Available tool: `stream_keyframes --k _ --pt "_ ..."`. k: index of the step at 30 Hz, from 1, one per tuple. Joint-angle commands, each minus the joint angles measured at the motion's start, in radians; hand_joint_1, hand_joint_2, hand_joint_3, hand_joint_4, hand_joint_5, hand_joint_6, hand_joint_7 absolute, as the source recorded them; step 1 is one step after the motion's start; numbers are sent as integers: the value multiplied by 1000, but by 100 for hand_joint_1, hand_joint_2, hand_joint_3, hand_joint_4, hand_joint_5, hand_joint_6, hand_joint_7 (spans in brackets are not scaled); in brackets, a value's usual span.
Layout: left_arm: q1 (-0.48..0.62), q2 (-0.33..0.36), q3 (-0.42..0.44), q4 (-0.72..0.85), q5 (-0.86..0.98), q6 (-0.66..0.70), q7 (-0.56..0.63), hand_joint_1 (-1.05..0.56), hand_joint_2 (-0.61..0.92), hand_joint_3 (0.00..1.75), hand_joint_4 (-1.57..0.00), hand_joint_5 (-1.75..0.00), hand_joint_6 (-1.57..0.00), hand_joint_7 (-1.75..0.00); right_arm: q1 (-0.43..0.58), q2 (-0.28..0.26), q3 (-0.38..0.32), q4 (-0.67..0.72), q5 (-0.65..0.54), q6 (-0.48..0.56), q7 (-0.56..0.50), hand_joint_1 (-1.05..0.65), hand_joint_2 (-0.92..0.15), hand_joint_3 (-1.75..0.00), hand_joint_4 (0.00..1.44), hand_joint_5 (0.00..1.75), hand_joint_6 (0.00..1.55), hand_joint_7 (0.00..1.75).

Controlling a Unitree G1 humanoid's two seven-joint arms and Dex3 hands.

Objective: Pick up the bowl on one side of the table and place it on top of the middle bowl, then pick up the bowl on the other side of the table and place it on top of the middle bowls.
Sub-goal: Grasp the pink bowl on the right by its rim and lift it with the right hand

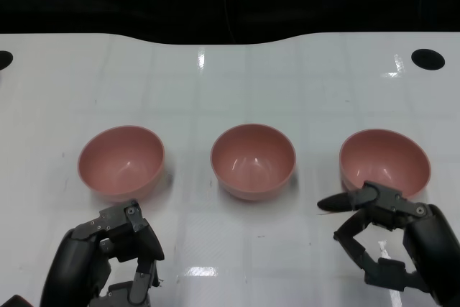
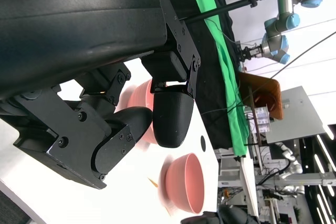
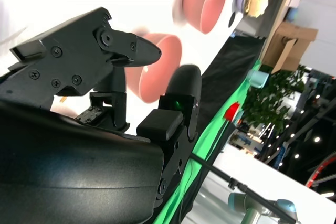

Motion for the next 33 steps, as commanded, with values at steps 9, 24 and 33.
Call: stream_keyframes --k 9,24,33 --pt "6 6 -3 -16 -8 7 -5 -10 44 133 -88 -170 -80 -154 -238 -73 -36 399 -136 -100 -152 -96 -92 -24 2 148 4 105" --pt "20 4 -6 -45 -1 26 4 -9 45 134 -87 -172 -79 -155 -130 -192 42 -142 -622 360 -145 -63 -87 0 0 81 19 34" --pt "24 4 -6 -48 0 19 -4 -9 45 135 -85 -174 -78 -158 -118 -209 76 -194 -688 418 -143 -58 -86 0 3 79 28 19"
